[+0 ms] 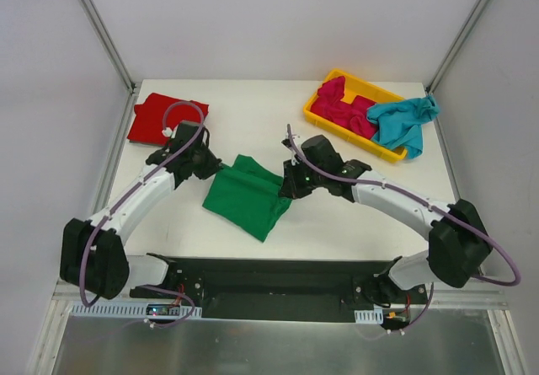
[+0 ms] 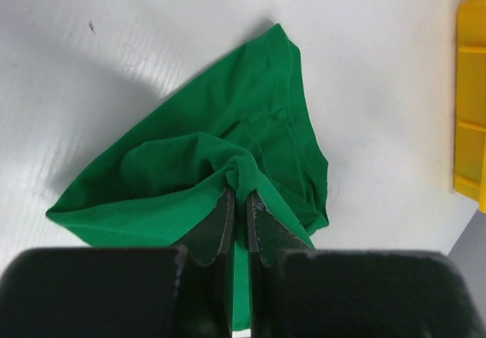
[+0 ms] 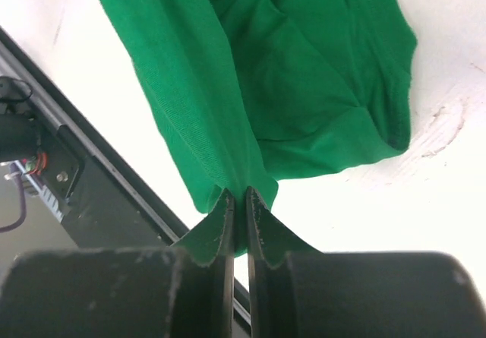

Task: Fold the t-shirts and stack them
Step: Fold the long partially folded tshirt into a neat square

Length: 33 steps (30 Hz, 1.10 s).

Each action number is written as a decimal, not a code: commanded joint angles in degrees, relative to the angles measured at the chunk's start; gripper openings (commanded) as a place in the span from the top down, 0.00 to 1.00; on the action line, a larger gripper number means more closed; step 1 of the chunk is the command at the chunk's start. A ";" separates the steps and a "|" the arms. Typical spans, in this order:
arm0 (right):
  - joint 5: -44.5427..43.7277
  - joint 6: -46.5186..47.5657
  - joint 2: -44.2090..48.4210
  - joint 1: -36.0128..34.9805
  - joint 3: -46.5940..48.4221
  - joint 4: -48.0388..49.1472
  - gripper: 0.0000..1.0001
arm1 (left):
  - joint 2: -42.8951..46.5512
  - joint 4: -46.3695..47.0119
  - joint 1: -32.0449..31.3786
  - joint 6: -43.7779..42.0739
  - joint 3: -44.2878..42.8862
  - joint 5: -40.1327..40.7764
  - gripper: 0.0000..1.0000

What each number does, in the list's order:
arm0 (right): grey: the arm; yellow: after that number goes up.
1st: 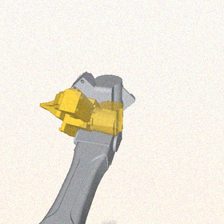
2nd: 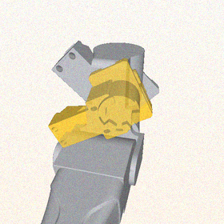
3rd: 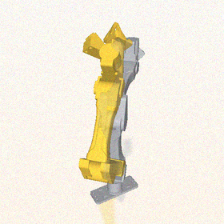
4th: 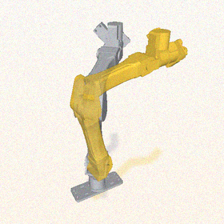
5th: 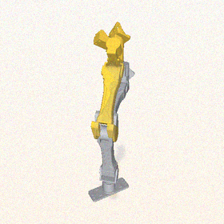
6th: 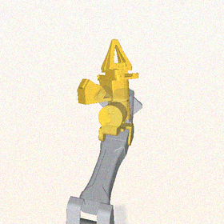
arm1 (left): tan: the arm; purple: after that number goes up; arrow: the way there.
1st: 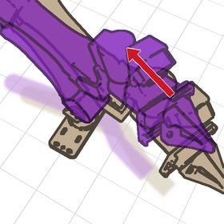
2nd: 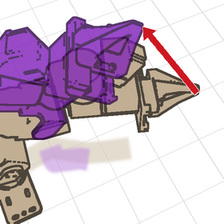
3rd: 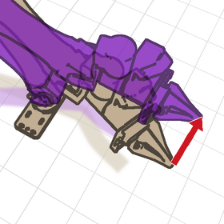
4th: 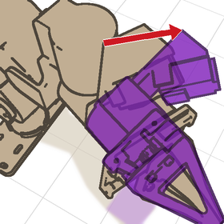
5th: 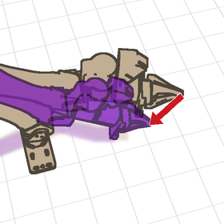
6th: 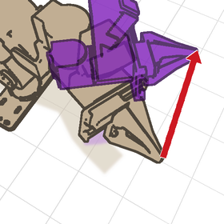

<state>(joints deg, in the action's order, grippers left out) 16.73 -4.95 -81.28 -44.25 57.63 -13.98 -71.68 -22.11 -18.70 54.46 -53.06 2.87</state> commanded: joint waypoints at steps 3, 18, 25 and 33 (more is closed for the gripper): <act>-2.49 0.47 -7.22 3.99 2.40 -2.55 0.99 | -8.02 2.95 0.94 -2.25 -5.47 6.27 1.00; -14.15 2.04 -17.51 7.77 14.51 -10.69 0.48 | -18.94 2.86 0.94 -6.38 -11.71 7.41 0.38; -17.37 1.26 -8.75 7.16 13.15 -12.58 0.04 | -8.93 3.12 0.16 -10.76 -8.30 4.43 0.01; 7.36 -4.19 -7.57 3.03 2.75 6.24 0.04 | -13.20 9.98 -1.95 -19.91 -6.79 -16.49 0.01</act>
<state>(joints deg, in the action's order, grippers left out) 14.26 -6.17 -85.76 -38.52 60.66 -15.46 -79.81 -15.55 -19.29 40.27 -60.05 -2.90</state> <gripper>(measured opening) 0.958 0.990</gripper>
